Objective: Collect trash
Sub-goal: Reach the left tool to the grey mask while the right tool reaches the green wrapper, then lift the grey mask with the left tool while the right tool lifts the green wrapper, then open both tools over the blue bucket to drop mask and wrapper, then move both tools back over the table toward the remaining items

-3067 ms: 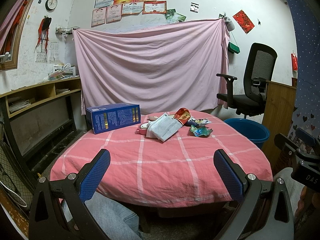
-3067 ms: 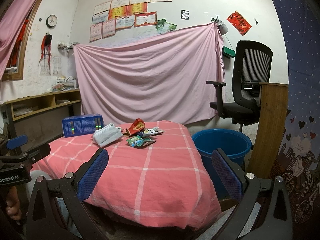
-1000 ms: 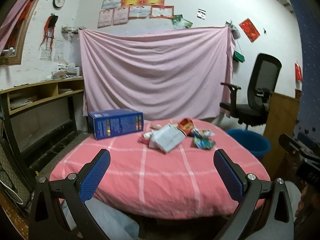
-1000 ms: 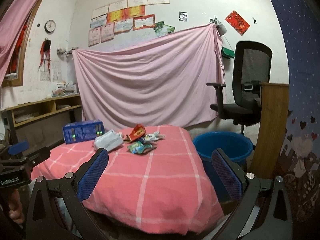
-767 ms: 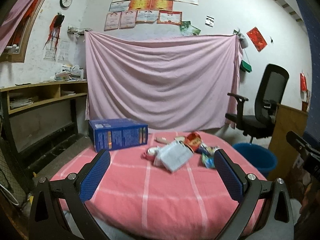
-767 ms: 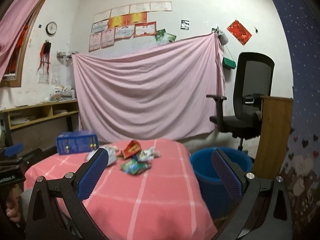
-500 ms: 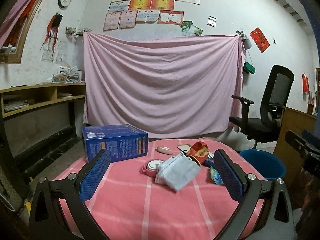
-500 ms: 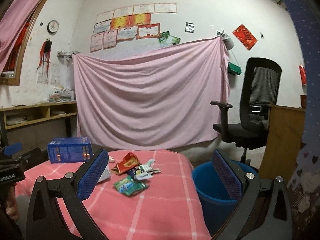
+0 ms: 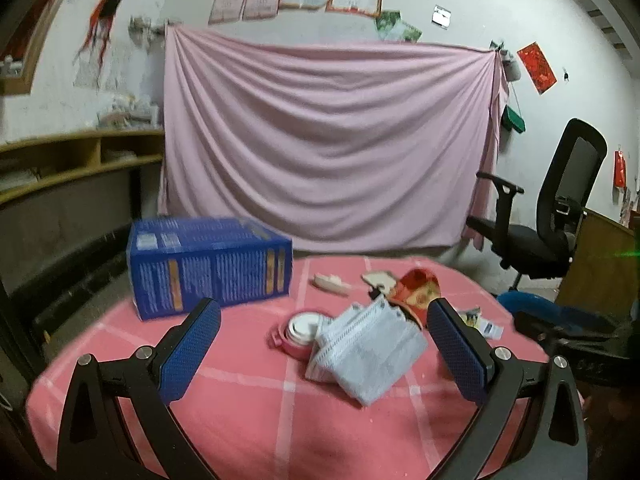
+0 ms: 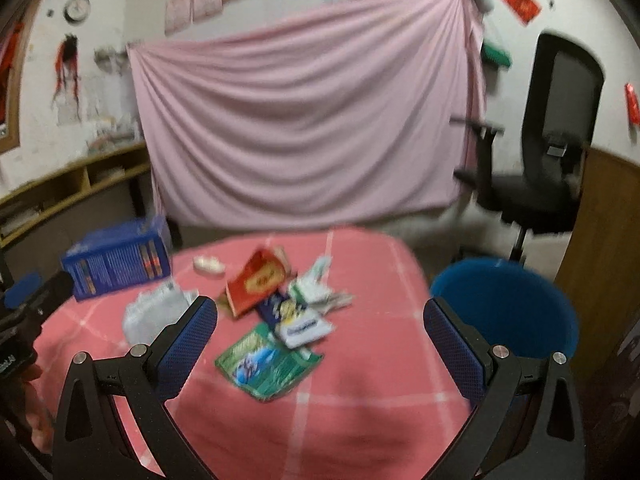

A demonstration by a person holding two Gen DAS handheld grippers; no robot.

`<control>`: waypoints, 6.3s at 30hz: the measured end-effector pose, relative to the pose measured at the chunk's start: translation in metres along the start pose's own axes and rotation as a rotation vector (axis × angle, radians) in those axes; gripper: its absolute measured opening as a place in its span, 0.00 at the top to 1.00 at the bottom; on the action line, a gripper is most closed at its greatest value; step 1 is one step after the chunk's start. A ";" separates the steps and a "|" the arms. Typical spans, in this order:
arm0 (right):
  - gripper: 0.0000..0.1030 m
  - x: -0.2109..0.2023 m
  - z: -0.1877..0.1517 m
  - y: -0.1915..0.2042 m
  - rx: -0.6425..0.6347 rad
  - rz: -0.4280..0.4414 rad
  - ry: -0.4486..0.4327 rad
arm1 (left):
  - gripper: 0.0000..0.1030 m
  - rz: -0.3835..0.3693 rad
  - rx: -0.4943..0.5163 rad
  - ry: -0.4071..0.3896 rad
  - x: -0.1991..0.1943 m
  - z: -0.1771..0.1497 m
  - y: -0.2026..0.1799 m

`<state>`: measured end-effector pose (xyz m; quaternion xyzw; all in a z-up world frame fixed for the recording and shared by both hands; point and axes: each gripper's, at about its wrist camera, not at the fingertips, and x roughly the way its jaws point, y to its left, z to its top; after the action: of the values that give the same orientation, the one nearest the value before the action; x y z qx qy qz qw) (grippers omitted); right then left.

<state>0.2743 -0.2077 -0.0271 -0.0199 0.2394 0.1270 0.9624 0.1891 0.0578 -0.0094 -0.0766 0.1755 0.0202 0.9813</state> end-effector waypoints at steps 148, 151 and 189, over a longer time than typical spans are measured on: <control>0.00 -0.084 0.045 -0.143 0.096 -0.065 -0.448 | 0.02 -0.195 0.018 -0.151 0.039 0.059 -0.145; 0.00 -0.085 0.044 -0.122 0.064 -0.041 -0.475 | 0.02 -0.164 0.027 -0.169 0.030 0.056 -0.127; 0.01 0.047 0.013 -0.004 -0.016 0.116 0.049 | 0.02 0.113 0.051 0.169 0.092 -0.011 0.001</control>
<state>0.3211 -0.1990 -0.0370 -0.0169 0.2625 0.1838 0.9471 0.2711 0.0585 -0.0520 -0.0429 0.2621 0.0645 0.9619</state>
